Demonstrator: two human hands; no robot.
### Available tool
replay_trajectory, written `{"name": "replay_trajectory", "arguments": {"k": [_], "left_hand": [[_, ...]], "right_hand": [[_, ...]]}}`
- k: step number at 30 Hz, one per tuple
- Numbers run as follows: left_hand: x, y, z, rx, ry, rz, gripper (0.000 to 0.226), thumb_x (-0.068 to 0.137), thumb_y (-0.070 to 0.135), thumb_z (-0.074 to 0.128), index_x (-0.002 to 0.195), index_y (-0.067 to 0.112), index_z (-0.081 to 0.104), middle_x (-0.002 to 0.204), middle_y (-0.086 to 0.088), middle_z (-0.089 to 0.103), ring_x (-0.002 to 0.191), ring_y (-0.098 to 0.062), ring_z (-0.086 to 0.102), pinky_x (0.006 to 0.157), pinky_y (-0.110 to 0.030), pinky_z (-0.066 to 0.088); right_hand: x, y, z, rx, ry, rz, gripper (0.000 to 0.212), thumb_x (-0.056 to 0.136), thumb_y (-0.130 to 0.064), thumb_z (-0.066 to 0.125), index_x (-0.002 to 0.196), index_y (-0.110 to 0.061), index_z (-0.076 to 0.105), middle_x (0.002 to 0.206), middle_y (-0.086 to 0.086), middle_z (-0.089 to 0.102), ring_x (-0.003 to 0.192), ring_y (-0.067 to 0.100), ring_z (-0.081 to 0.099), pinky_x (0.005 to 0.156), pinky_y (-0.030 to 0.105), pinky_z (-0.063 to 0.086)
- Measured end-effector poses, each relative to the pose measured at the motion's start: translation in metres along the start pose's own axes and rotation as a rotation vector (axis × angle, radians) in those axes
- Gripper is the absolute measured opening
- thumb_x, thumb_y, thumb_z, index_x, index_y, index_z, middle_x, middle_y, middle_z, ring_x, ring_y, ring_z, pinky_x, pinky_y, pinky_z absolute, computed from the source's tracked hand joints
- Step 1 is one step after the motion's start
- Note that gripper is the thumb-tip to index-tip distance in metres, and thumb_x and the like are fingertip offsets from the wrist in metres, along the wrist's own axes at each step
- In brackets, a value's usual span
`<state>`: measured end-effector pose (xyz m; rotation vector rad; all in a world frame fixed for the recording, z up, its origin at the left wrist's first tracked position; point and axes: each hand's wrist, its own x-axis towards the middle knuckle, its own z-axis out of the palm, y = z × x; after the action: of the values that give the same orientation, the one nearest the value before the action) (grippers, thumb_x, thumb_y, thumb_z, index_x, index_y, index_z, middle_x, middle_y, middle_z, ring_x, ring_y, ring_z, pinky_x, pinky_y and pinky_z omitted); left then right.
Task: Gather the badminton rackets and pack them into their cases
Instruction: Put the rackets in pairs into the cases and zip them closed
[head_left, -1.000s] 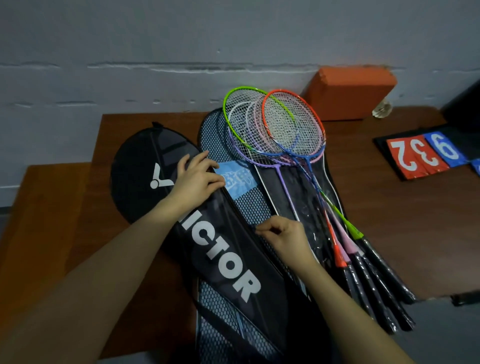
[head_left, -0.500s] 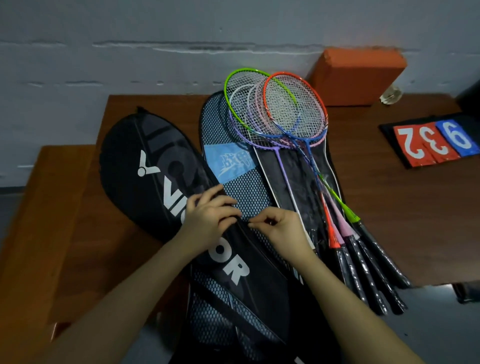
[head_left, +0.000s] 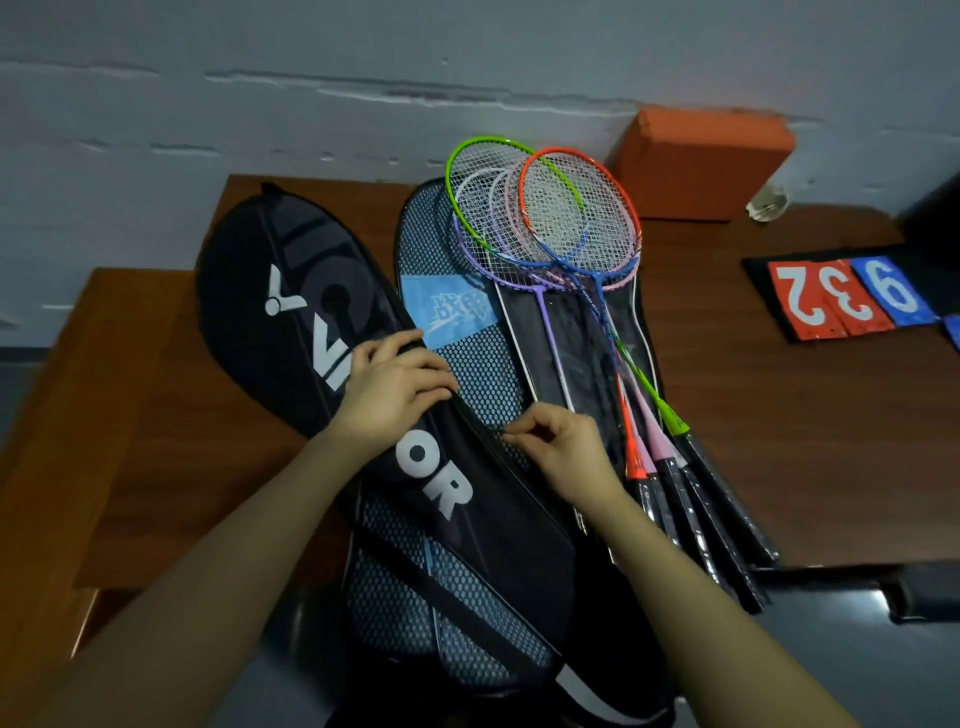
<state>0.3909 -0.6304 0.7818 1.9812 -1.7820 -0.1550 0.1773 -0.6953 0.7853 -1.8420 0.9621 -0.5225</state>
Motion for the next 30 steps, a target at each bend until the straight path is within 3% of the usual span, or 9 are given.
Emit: {"name": "replay_trajectory", "arguments": {"k": [5, 10, 14, 16, 19, 24, 27, 30], "left_hand": [[-0.003, 0.000, 0.007, 0.006, 0.029, -0.109, 0.014, 0.086, 0.028, 0.061, 0.095, 0.029, 0.072, 0.113, 0.011, 0.065, 0.130, -0.019, 0.038, 0.099, -0.038, 0.015], [-0.017, 0.021, 0.025, 0.066, 0.006, -0.198, 0.023, 0.091, 0.027, 0.054, 0.110, 0.026, 0.066, 0.132, 0.002, 0.055, 0.134, -0.024, 0.033, 0.103, -0.040, 0.016], [-0.063, 0.067, 0.043, 0.005, -0.108, -0.042, 0.043, 0.088, 0.043, 0.036, 0.124, 0.031, 0.055, 0.144, 0.004, 0.041, 0.137, -0.027, 0.025, 0.104, -0.049, 0.015], [-0.084, 0.084, 0.048, 0.024, -0.103, -0.074, 0.043, 0.086, 0.043, 0.032, 0.123, 0.033, 0.052, 0.142, 0.009, 0.043, 0.136, -0.025, 0.030, 0.102, -0.053, 0.022], [-0.091, 0.089, 0.042, -0.128, 0.007, -0.226, 0.038, 0.086, 0.043, 0.033, 0.112, 0.034, 0.059, 0.134, 0.014, 0.050, 0.135, -0.018, 0.032, 0.101, -0.047, 0.020], [-0.092, 0.077, 0.032, -0.268, 0.039, -0.187, 0.033, 0.084, 0.046, 0.044, 0.103, 0.033, 0.067, 0.123, 0.023, 0.050, 0.132, -0.008, 0.030, 0.105, -0.035, 0.011], [-0.076, 0.072, 0.033, -0.365, 0.080, -0.215, 0.018, 0.088, 0.028, 0.057, 0.102, 0.027, 0.069, 0.119, 0.018, 0.053, 0.134, -0.014, 0.032, 0.112, -0.043, 0.014], [-0.048, 0.063, 0.032, -0.407, 0.109, -0.253, 0.017, 0.088, 0.018, 0.059, 0.101, 0.021, 0.070, 0.121, 0.005, 0.059, 0.133, -0.023, 0.036, 0.113, -0.049, 0.014]], "right_hand": [[-0.031, 0.014, -0.016, -0.087, -0.044, 0.003, 0.016, 0.078, -0.001, 0.070, 0.070, -0.014, 0.066, 0.063, -0.023, 0.063, 0.064, -0.004, 0.059, 0.062, 0.010, 0.044], [-0.047, 0.018, -0.030, 0.067, -0.074, 0.083, 0.025, 0.076, 0.002, 0.071, 0.067, -0.021, 0.066, 0.068, -0.007, 0.068, 0.066, 0.005, 0.062, 0.067, 0.016, 0.049], [-0.052, 0.013, -0.027, 0.063, -0.070, 0.026, 0.022, 0.076, -0.001, 0.071, 0.070, -0.021, 0.066, 0.071, -0.002, 0.067, 0.068, 0.009, 0.061, 0.068, 0.017, 0.048], [-0.054, 0.008, -0.027, 0.124, -0.050, 0.000, 0.013, 0.076, 0.002, 0.071, 0.072, -0.011, 0.068, 0.069, -0.001, 0.066, 0.066, 0.005, 0.059, 0.067, 0.016, 0.046], [-0.061, 0.000, -0.025, 0.145, -0.093, -0.054, 0.008, 0.075, 0.002, 0.071, 0.075, -0.006, 0.070, 0.067, -0.010, 0.066, 0.065, 0.000, 0.059, 0.066, 0.013, 0.045], [-0.069, -0.003, -0.024, 0.166, -0.124, -0.049, 0.010, 0.075, 0.003, 0.071, 0.074, -0.007, 0.070, 0.064, -0.017, 0.066, 0.065, -0.003, 0.059, 0.066, 0.010, 0.044], [-0.072, -0.002, -0.032, 0.129, -0.089, -0.045, 0.022, 0.074, 0.003, 0.072, 0.067, -0.018, 0.068, 0.063, -0.013, 0.067, 0.064, 0.000, 0.060, 0.066, 0.013, 0.046], [-0.079, 0.005, -0.054, 0.168, -0.030, 0.025, 0.027, 0.075, 0.006, 0.070, 0.064, -0.018, 0.066, 0.057, -0.014, 0.066, 0.055, -0.004, 0.056, 0.058, 0.010, 0.043]]}}
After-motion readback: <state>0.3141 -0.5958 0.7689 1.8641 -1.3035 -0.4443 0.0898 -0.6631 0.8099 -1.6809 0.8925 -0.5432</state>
